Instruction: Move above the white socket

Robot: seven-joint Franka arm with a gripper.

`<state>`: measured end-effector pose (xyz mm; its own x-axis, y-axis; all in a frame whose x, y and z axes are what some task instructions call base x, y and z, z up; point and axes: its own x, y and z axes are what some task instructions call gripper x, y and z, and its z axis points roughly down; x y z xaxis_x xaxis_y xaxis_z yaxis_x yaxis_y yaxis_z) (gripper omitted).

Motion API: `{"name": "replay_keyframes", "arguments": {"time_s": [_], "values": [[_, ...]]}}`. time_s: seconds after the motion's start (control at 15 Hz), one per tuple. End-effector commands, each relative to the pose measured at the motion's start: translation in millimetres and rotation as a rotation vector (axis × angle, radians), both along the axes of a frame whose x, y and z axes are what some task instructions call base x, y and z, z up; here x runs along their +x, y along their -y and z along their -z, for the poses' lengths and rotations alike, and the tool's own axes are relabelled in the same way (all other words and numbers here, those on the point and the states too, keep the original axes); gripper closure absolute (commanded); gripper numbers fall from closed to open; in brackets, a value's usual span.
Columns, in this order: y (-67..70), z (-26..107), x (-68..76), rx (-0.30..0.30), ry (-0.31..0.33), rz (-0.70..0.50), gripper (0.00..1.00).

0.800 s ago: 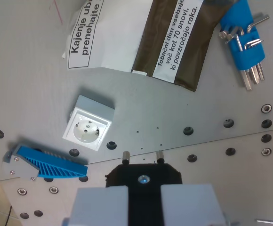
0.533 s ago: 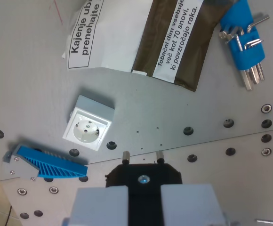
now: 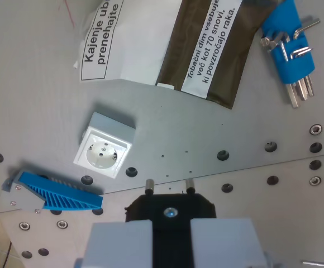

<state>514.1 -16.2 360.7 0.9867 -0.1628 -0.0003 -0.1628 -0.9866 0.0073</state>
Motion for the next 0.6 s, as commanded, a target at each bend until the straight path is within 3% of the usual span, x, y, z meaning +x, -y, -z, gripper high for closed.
{"name": "replay_keyframes", "arguments": {"time_s": [0.07, 0.6], "values": [[-2.2, 6.4, -4.2, 0.002, 0.017, -0.070, 1.00], [-9.5, 28.4, -15.0, -0.003, 0.074, -0.216, 1.00]]}}
